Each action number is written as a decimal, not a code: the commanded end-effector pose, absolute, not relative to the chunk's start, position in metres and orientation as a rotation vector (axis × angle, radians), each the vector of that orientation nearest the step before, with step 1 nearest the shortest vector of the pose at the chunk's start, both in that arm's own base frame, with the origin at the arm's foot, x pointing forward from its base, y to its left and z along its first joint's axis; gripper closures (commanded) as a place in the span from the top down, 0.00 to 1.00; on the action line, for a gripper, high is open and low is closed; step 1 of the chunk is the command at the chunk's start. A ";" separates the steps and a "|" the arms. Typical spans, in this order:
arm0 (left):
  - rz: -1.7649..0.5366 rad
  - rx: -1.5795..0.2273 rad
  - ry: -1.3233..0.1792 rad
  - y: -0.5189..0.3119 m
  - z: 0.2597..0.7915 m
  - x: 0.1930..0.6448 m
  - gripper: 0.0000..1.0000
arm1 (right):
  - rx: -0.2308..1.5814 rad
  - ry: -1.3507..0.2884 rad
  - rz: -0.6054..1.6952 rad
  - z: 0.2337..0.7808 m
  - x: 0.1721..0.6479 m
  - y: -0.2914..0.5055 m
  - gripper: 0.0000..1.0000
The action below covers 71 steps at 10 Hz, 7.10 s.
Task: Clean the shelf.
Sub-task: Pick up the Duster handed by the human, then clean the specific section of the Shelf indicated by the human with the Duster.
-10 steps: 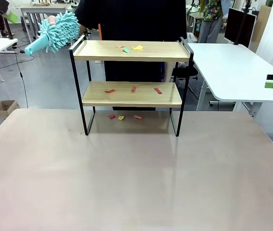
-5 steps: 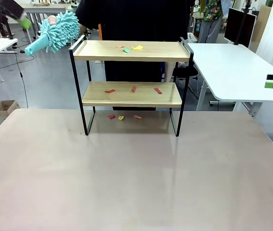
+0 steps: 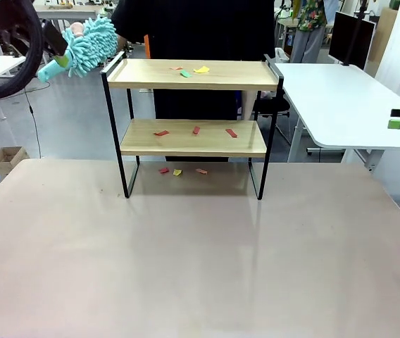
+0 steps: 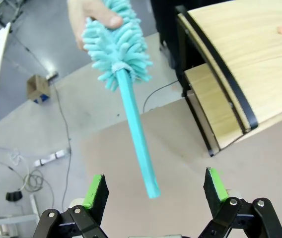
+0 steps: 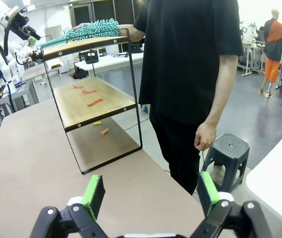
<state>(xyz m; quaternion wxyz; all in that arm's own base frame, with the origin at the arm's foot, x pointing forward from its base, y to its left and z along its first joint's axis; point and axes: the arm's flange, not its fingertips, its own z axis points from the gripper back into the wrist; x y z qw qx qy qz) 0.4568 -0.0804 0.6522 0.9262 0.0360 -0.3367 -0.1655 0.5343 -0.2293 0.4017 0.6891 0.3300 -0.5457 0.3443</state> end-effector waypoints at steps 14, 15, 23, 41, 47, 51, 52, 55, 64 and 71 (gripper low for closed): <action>-0.288 0.052 -0.674 -0.076 0.620 0.490 0.06 | 0.736 -1.223 0.775 0.404 0.535 -0.227 1.00; -0.271 0.057 -0.675 -0.075 0.621 0.490 0.00 | 0.736 -1.223 0.775 0.404 0.535 -0.227 1.00; -0.199 0.042 -0.659 -0.071 0.620 0.489 0.00 | 0.736 -1.223 0.775 0.404 0.535 -0.227 1.00; -0.789 0.127 -0.182 0.041 0.652 0.343 0.13 | 0.736 -1.223 0.775 0.404 0.535 -0.227 1.00; -1.315 0.067 0.096 0.021 0.626 0.272 0.13 | 0.736 -1.223 0.775 0.404 0.535 -0.227 1.00; -1.393 0.053 0.079 -0.011 0.613 0.283 0.13 | 0.736 -1.223 0.775 0.404 0.535 -0.227 1.00; -1.381 0.043 0.132 -0.013 0.615 0.275 0.13 | 0.736 -1.223 0.775 0.404 0.535 -0.227 1.00; -1.381 0.043 0.132 -0.013 0.615 0.275 0.13 | 0.736 -1.223 0.775 0.404 0.535 -0.227 1.00; -1.381 0.043 0.132 -0.013 0.615 0.275 0.13 | 0.736 -1.223 0.775 0.404 0.535 -0.227 1.00; -1.381 0.043 0.132 -0.013 0.615 0.275 0.13 | 0.736 -1.223 0.775 0.404 0.535 -0.227 1.00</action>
